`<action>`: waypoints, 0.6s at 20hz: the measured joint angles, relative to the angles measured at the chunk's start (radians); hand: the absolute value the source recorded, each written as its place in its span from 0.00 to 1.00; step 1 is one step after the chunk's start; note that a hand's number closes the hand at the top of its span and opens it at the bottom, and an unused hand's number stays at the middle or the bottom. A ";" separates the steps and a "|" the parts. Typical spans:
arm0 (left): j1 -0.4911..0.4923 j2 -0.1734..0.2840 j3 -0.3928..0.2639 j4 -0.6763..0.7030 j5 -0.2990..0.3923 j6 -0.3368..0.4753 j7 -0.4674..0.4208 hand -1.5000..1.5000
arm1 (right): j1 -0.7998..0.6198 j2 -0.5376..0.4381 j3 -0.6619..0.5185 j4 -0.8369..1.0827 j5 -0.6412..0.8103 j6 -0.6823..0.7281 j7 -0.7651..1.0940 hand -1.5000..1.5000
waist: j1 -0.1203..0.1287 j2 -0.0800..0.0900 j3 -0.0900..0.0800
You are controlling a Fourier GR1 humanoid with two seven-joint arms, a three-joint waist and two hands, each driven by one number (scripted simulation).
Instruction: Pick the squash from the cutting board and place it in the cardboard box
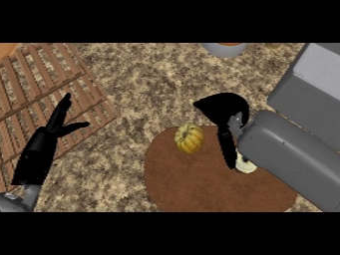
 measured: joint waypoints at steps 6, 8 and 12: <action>0.017 0.008 0.008 -0.006 0.005 -0.006 -0.009 0.50 | -0.019 0.077 0.017 0.069 0.014 0.010 0.018 0.00 | -0.012 -0.001 0.002; 0.023 0.007 0.010 -0.007 0.001 0.001 -0.010 0.50 | -0.027 0.097 0.017 0.087 0.016 0.013 0.022 0.00 | -0.016 -0.003 0.003; 0.030 0.010 0.015 -0.011 0.006 -0.003 -0.009 0.50 | -0.034 0.132 0.009 0.113 0.017 0.015 0.015 0.00 | -0.022 -0.003 0.003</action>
